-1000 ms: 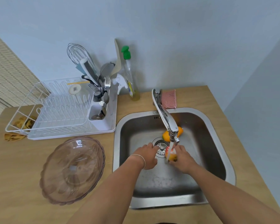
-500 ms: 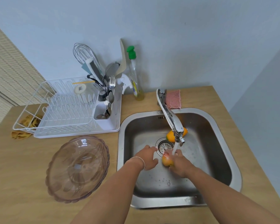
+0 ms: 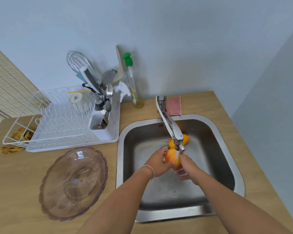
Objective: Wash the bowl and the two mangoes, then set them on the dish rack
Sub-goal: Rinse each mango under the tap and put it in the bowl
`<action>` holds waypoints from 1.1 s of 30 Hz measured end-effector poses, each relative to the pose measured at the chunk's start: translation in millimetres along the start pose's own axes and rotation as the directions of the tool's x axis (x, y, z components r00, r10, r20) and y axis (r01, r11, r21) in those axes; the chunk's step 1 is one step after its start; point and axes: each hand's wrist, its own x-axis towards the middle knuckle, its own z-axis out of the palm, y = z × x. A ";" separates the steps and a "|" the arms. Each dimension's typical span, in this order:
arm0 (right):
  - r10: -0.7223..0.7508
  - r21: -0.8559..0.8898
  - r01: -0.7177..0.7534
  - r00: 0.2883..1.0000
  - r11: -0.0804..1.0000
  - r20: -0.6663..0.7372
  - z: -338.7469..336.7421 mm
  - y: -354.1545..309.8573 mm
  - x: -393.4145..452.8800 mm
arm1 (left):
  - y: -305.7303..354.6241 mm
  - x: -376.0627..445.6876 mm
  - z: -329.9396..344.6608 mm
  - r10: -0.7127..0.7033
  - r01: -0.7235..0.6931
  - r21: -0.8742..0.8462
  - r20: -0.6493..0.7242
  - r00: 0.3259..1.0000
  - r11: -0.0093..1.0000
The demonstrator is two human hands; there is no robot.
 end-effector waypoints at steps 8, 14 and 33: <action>0.039 -0.070 -0.035 0.998 0.997 0.058 -3.4 -1.1 -14.5 | 16.7 6.3 6.3 -0.042 0.035 -0.176 -0.035 0.999 0.984; -0.124 -0.103 0.106 0.976 0.989 -0.182 -6.3 0.5 -12.9 | 10.8 10.5 5.3 -0.093 0.090 -0.220 -0.003 0.996 0.971; -0.171 -0.001 0.172 0.977 0.985 -0.125 8.2 8.6 -22.4 | 6.2 8.4 -3.7 -0.271 0.277 -0.349 0.066 0.960 0.895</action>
